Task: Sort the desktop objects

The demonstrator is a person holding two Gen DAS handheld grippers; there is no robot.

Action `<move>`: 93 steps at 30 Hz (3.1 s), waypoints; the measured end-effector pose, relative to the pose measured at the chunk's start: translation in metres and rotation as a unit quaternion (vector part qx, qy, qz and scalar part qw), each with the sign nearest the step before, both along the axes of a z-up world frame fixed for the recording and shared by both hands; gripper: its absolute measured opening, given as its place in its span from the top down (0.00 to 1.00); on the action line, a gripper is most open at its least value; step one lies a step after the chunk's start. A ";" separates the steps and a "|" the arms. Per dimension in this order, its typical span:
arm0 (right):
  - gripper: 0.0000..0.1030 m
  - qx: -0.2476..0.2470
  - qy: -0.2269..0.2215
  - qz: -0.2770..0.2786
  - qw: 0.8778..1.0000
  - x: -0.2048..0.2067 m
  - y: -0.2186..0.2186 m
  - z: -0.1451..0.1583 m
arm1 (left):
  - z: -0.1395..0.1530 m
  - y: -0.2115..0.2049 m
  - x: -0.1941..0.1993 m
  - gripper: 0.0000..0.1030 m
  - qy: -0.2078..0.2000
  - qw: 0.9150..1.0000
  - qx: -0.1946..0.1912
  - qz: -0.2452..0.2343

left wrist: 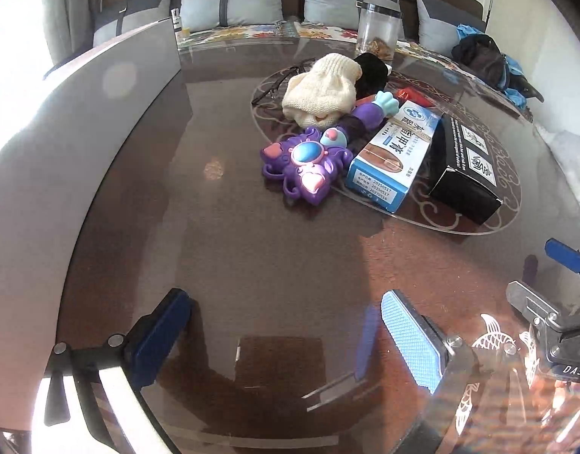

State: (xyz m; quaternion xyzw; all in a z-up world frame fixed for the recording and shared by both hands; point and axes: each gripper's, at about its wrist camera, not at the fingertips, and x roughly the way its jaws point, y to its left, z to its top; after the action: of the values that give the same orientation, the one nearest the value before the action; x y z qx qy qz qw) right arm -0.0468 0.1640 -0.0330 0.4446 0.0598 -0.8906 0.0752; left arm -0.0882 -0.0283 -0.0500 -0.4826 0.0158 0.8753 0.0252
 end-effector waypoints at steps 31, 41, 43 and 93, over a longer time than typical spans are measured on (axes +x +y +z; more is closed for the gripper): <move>0.00 -0.014 -0.004 -0.003 1.000 -0.014 0.002 -0.008 | -0.003 -0.001 -0.008 0.00 0.023 1.000 0.003 0.012; 0.00 -0.014 -0.004 -0.003 1.000 -0.014 0.002 -0.008 | -0.003 0.013 -0.041 0.00 0.022 1.000 0.002 0.004; 0.00 -0.013 -0.004 -0.003 1.000 -0.015 0.002 -0.008 | -0.003 0.016 -0.050 0.00 0.023 1.000 0.002 -0.018; 0.00 -0.011 -0.012 -0.010 1.000 -0.049 -0.003 -0.007 | -0.002 0.018 -0.066 0.00 0.027 0.999 0.004 -0.029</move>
State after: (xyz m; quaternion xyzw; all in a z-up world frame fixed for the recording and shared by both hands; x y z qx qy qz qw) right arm -0.0957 0.1615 -0.0398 0.4550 0.0448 -0.8865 0.0720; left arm -0.1545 -0.0107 -0.0516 -0.4581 0.0265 0.8870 0.0521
